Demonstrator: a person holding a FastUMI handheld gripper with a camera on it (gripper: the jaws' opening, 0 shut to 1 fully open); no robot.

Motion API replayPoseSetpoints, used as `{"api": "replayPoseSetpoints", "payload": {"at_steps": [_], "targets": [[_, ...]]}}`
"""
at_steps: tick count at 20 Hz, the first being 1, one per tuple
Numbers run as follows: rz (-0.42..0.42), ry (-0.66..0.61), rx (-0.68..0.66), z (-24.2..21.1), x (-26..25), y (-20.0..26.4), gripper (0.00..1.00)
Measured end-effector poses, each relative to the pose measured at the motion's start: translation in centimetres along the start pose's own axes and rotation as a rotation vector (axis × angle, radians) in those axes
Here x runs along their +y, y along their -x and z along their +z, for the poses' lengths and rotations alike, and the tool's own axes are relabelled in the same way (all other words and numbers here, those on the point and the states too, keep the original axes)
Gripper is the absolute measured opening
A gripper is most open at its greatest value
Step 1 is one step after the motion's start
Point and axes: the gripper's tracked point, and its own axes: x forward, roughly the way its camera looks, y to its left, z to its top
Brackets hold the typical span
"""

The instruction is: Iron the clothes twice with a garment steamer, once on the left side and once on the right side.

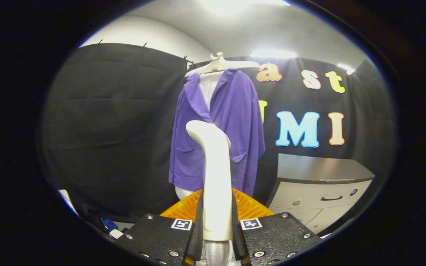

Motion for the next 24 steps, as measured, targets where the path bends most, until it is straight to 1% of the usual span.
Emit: {"api": "replayPoseSetpoints", "payload": {"at_steps": [4,6,9,12,14,17,24], "targets": [[-0.074,-0.048,-0.096,1.5,-4.7,3.3,0.33],[-0.126,-0.070,-0.138,1.5,-7.4,5.1,0.33],[-0.219,-0.111,-0.179,1.3,-11.2,7.7,0.33],[-0.286,-0.153,-0.187,0.9,-14.0,9.2,0.33],[-0.302,-0.172,-0.173,0.6,-14.7,9.9,0.33],[-0.321,-0.177,-0.173,1.2,-15.0,10.9,0.33],[-0.312,-0.177,-0.144,1.2,-14.8,10.0,0.34]]}}
